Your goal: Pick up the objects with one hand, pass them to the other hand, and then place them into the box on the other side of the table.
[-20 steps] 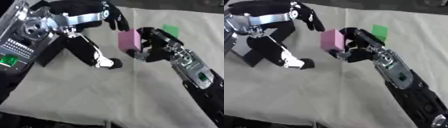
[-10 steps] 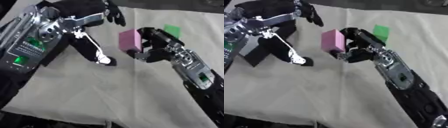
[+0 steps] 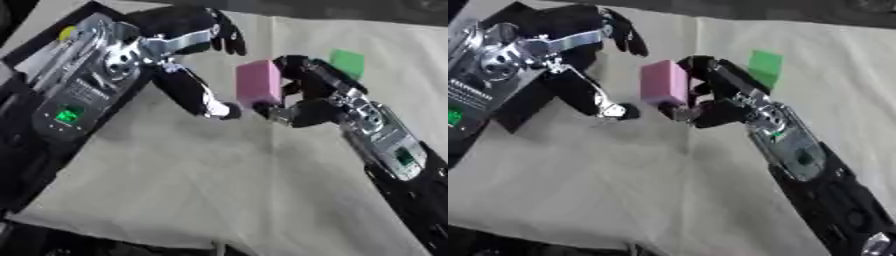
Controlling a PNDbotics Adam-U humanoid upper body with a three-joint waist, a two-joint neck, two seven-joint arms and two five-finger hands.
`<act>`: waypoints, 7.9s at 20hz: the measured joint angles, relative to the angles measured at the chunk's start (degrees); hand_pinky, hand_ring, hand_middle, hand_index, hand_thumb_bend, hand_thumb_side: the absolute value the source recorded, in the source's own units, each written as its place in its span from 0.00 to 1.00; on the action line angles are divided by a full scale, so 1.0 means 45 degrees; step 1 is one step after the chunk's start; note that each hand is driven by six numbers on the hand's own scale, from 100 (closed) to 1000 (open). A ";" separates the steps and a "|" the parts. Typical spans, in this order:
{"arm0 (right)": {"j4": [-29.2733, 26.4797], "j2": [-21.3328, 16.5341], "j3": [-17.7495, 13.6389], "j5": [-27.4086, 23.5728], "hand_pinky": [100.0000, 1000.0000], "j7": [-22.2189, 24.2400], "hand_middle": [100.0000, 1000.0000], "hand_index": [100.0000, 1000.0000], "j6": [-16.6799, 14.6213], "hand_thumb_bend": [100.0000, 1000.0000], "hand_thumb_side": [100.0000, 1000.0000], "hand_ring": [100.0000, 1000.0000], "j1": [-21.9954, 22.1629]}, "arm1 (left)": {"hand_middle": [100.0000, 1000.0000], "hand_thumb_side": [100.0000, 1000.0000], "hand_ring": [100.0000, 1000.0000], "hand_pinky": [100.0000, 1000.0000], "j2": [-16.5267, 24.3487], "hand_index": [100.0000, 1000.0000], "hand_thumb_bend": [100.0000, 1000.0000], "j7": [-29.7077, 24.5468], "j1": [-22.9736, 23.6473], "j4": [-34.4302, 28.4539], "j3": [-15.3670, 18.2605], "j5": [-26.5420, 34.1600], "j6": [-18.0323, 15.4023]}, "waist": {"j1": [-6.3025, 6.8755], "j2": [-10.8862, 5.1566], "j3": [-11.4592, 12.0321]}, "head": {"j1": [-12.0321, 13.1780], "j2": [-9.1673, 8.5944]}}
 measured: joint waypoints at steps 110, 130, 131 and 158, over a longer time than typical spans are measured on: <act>-0.2534 -0.2243 -0.0906 0.3064 0.42 -0.1438 0.60 0.73 0.1102 0.65 0.10 0.90 0.3199 | 0.35 0.08 0.52 0.78 0.3565 0.29 0.00 0.2200 0.1446 -0.1027 0.2983 0.3704 0.2482 | -0.0228 -0.0022 -0.0481 | 0.0985 -0.0003; -0.4081 -0.2360 -0.3626 0.2042 0.39 -0.4305 0.56 0.70 0.0669 0.63 0.01 0.89 0.3818 | 0.36 0.07 0.52 0.77 0.5442 0.30 0.00 0.4654 0.3444 0.1257 0.4710 0.2943 0.2230 | -0.0658 0.0645 -0.1223 | 0.2112 -0.1556; -0.4081 -0.2360 -0.3671 0.2021 0.39 -0.4361 0.56 0.70 0.0630 0.63 0.01 0.89 0.3818 | 0.37 0.07 0.52 0.77 0.5485 0.30 0.00 0.4722 0.3486 0.1384 0.4750 0.2869 0.2231 | -0.0665 0.0649 -0.1242 | 0.2146 -0.1592; -0.4081 -0.2270 -0.4123 0.1752 0.38 -0.4967 0.56 0.70 0.0374 0.63 0.02 0.89 0.3709 | 0.64 0.34 0.71 0.85 0.5550 0.79 0.65 0.5102 0.3867 0.3203 0.5308 0.0582 0.1218 | -0.0791 0.0843 -0.1381 | 0.2515 -0.1530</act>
